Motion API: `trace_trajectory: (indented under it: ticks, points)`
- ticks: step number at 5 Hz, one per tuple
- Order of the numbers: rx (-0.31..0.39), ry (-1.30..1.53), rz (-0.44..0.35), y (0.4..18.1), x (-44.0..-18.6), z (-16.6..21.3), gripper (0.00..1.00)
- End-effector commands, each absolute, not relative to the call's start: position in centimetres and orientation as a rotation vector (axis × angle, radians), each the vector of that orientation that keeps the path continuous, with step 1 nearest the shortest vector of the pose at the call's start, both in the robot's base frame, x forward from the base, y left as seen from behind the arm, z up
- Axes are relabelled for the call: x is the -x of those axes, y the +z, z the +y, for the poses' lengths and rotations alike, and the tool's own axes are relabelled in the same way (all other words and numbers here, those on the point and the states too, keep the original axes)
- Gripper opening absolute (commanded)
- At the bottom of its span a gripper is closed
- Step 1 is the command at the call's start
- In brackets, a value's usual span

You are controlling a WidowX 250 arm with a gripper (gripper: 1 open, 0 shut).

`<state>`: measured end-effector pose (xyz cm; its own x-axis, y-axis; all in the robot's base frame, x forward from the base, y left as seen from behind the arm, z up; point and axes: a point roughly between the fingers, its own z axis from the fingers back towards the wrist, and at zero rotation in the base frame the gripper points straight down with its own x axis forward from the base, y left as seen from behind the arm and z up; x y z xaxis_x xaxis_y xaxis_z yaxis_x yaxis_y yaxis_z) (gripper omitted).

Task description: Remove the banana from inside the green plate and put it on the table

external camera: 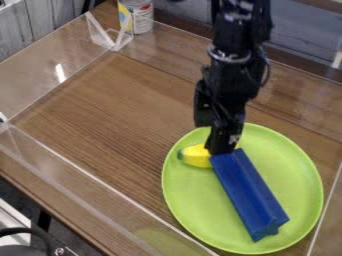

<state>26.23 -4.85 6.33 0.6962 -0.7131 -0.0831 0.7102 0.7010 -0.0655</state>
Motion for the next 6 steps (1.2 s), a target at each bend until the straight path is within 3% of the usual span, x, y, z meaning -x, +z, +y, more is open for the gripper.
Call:
trace_trajectory:
  ticks: [1,2,6]
  points:
    - [0.012,-0.864,0.057,5.8,-27.0,-5.1,1.0]
    - [0.01,-0.871,0.043,4.7,-27.2,-5.0,0.0]
    - [0.038,-0.93,0.008,2.5,-25.4,-5.7,0.0]
